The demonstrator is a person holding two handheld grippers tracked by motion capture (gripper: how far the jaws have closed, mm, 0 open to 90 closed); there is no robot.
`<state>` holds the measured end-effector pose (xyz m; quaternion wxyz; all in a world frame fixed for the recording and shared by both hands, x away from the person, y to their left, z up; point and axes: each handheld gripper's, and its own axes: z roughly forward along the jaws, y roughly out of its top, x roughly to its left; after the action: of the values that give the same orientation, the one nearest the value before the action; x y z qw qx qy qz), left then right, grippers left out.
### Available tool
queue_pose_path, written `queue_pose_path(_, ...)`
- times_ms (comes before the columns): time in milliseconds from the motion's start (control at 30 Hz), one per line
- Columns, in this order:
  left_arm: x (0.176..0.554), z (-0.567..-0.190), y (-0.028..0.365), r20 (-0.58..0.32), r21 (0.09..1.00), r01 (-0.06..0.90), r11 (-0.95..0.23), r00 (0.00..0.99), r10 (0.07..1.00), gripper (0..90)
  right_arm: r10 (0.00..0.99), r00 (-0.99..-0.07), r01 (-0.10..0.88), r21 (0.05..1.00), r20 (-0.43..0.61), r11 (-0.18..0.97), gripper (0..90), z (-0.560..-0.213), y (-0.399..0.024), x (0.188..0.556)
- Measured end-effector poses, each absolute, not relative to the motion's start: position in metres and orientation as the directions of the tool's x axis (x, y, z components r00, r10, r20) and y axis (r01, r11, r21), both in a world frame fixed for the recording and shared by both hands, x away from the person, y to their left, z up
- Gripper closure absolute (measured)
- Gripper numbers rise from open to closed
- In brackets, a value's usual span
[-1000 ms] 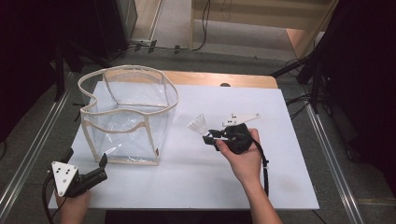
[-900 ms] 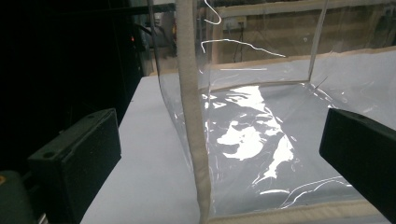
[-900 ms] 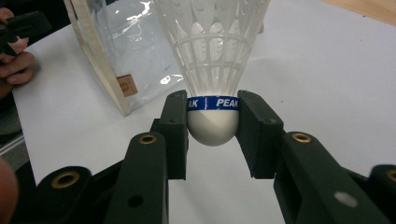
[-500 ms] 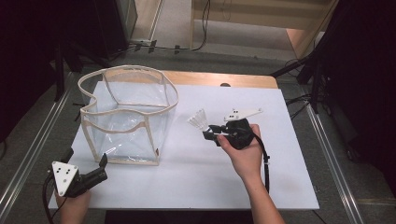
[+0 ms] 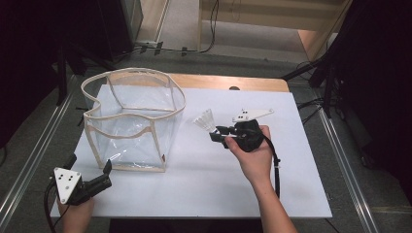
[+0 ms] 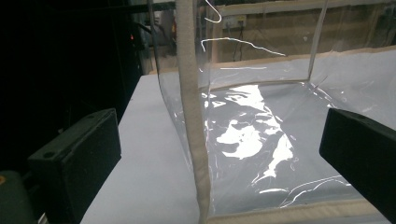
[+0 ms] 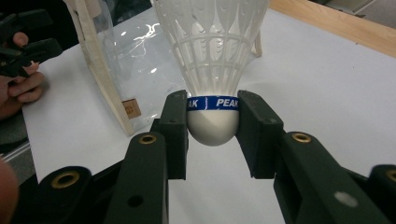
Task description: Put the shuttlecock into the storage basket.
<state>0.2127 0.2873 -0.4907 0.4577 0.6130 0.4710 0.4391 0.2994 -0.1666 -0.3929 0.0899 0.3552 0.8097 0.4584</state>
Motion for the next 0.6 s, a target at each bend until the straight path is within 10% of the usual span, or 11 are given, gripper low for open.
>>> queue_pose_path(600, 0.213, -0.491, 0.287, 0.111, 0.974, 0.178, -0.143, 0.176, 0.978, 0.0, 0.653, -0.738, 0.471, 0.821, 0.169, 0.321, 62.9, -0.376, -0.164, 0.305)
